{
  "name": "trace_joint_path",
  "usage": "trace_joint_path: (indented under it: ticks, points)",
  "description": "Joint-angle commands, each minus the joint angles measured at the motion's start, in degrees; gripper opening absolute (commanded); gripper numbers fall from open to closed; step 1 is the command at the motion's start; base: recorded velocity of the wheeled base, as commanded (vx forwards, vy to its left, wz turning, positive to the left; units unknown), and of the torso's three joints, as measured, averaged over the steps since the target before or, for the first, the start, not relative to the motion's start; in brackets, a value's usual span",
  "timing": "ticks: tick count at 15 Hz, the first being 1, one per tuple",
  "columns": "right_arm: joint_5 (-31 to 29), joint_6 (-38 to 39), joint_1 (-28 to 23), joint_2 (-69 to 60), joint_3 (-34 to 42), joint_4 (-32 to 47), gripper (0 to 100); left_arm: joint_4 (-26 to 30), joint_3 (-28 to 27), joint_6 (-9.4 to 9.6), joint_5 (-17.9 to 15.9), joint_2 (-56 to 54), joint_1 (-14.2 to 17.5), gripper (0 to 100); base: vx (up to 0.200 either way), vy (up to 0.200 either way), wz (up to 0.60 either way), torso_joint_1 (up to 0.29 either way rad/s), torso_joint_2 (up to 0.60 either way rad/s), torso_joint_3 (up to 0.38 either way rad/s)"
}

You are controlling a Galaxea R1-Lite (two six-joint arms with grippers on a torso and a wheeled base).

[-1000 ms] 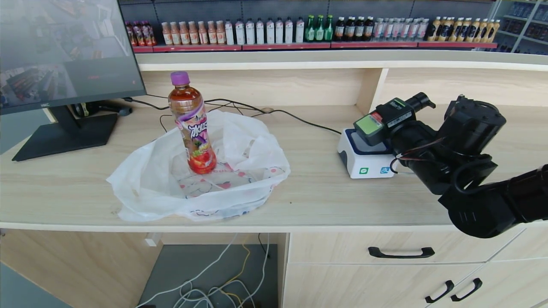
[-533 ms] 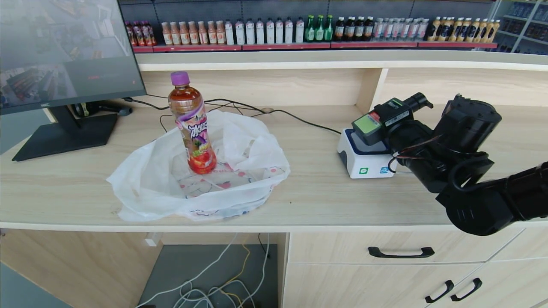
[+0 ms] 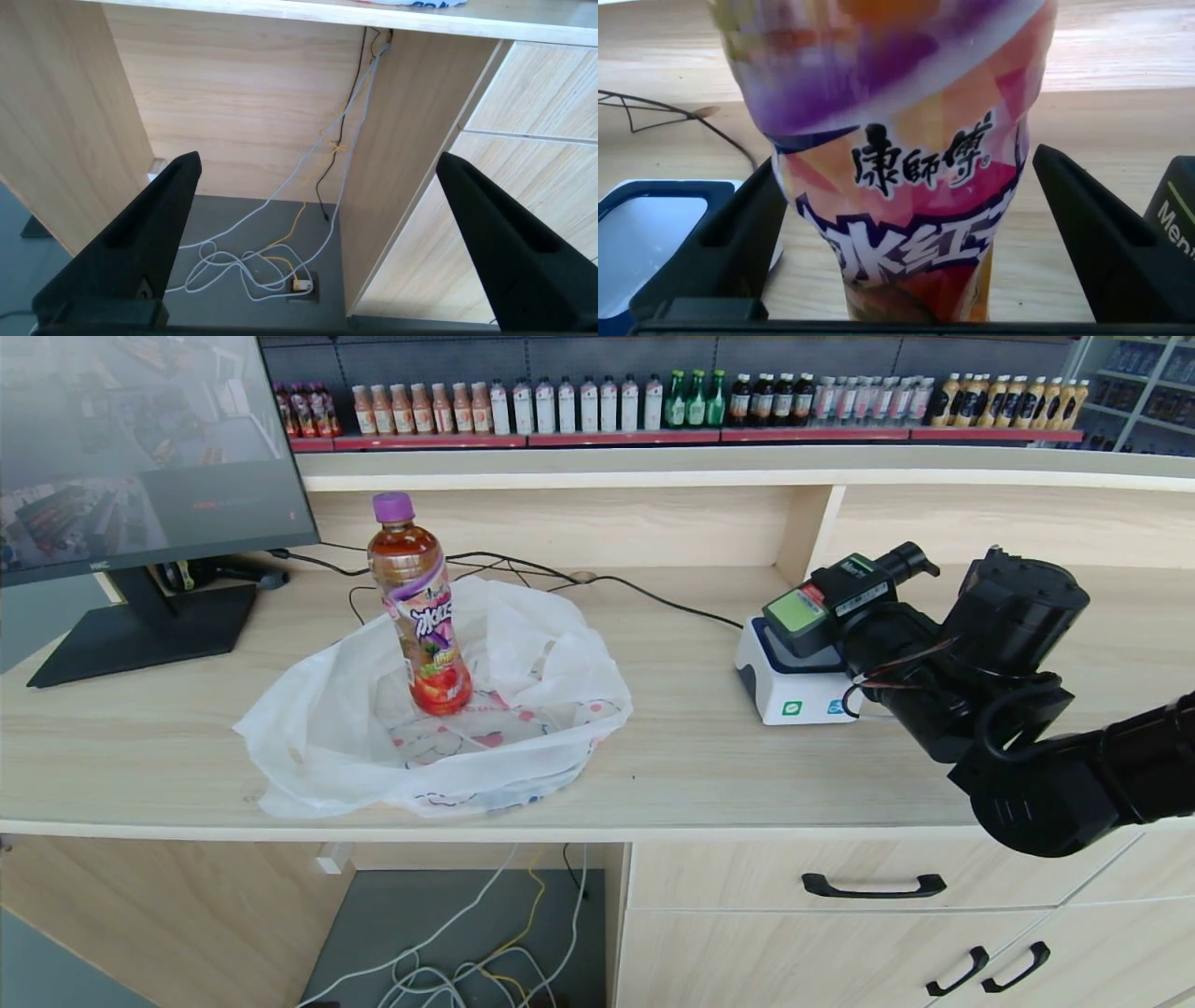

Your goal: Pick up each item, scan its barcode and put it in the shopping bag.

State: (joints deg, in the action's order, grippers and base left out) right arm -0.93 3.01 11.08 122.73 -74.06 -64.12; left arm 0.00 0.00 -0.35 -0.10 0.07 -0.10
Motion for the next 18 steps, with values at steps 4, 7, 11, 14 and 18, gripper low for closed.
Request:
trace_joint_path:
  ticks: [4,7,11,14,18]
  points:
    - [-0.04,-0.02,0.08,0.75,-1.09,0.67,100,0.0,0.0,0.0,0.01,0.01,0.01,100,0.0,0.0,0.0,0.0,0.0,0.0]
    - [-0.04,-0.02,0.08,0.93,-1.53,0.67,100,0.0,0.0,0.0,0.01,0.01,0.01,100,0.0,0.0,0.0,0.0,0.0,0.0]
    - [-0.04,-0.02,0.08,0.93,-1.44,0.67,100,0.0,0.0,-0.09,0.01,0.01,0.01,100,0.0,0.0,0.0,0.0,0.0,0.0]
    - [-0.13,-0.11,0.08,0.93,-1.53,0.67,0,0.0,0.0,-0.09,0.01,0.01,0.01,100,0.0,0.0,0.0,0.0,0.0,0.0]
    - [-0.13,-0.29,0.08,0.58,-1.53,0.67,0,0.0,0.0,0.0,0.01,0.01,0.01,100,0.0,0.0,0.0,0.0,0.0,0.0]
